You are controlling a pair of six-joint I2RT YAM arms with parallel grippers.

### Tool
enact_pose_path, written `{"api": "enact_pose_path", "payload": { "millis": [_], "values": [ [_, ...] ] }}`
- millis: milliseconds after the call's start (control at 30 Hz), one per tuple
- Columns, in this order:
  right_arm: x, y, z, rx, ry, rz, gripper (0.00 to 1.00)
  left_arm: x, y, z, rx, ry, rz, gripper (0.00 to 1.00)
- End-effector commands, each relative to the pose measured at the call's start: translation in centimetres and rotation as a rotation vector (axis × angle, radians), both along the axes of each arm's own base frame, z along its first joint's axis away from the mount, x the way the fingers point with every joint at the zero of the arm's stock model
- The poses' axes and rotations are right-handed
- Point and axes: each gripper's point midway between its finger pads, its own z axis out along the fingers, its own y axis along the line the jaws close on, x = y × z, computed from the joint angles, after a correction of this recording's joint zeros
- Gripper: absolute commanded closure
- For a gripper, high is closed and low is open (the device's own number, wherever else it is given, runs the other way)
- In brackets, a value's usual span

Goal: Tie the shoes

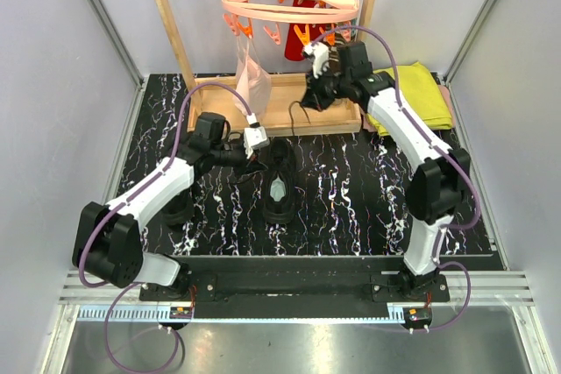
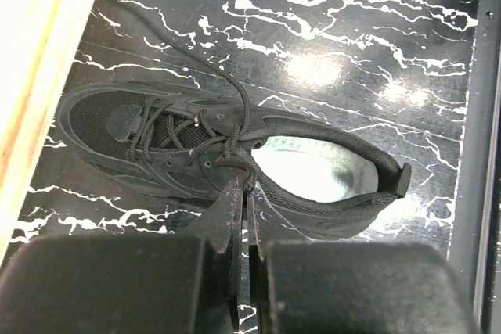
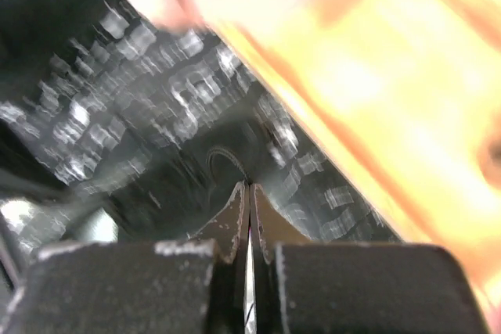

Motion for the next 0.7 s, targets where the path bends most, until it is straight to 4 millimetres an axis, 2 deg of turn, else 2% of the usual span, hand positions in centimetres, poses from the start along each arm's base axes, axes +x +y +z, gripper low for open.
{"api": "enact_pose_path", "payload": {
  "millis": [0,67,133,167,267,367,400,467,500,533,600,633,667],
  "values": [
    [-1.1,6.2,0.6,0.13,0.107,0.111,1.0,0.3,-0.5,2.3,-0.044,-0.124,-0.033,1.0],
    [-2.1,8.6,0.2,0.143,0.123,0.168,1.0,0.2,-0.4,2.0,-0.04,-0.13,-0.033,1.0],
    [-3.2,10.8,0.8,0.17,0.122,0.226,1.0,0.1,-0.3,2.0,-0.037,-0.138,-0.035,1.0],
    [-3.6,11.6,0.3,0.176,0.138,0.246,1.0,0.0,-0.3,1.8,-0.035,-0.136,-0.037,1.0],
    [-4.8,13.7,-1.0,0.176,0.169,0.295,1.0,0.0,-0.2,1.7,-0.036,-0.137,-0.036,1.0],
    [-5.5,14.6,-2.1,0.181,0.205,0.325,0.99,-0.1,-0.2,1.5,-0.032,-0.138,-0.036,1.0],
    [-5.7,14.7,-2.2,0.185,0.223,0.331,0.91,-0.1,-0.1,1.4,-0.03,-0.137,-0.034,1.0],
    [-5.9,14.2,-2.1,0.176,0.228,0.321,0.63,-0.1,-0.1,1.4,-0.029,-0.136,-0.031,1.0],
    [-6.2,13.9,-2.4,0.166,0.229,0.322,0.58,0.0,-0.1,1.3,-0.027,-0.134,-0.028,1.0],
    [-6.4,13.4,-1.4,0.169,0.211,0.321,0.55,0.0,0.0,1.2,-0.025,-0.129,-0.026,1.0],
    [-6.4,12.3,-1.6,0.15,0.204,0.293,0.5,0.0,-0.2,1.2,-0.032,-0.123,-0.025,1.0],
    [-6.6,11.7,-0.6,0.155,0.188,0.288,0.48,0.0,-0.2,1.1,-0.033,-0.118,-0.022,1.0],
    [-6.8,11.3,-0.4,0.156,0.195,0.281,0.45,0.0,-0.2,1.1,-0.036,-0.117,-0.022,1.0]
  ]
}}
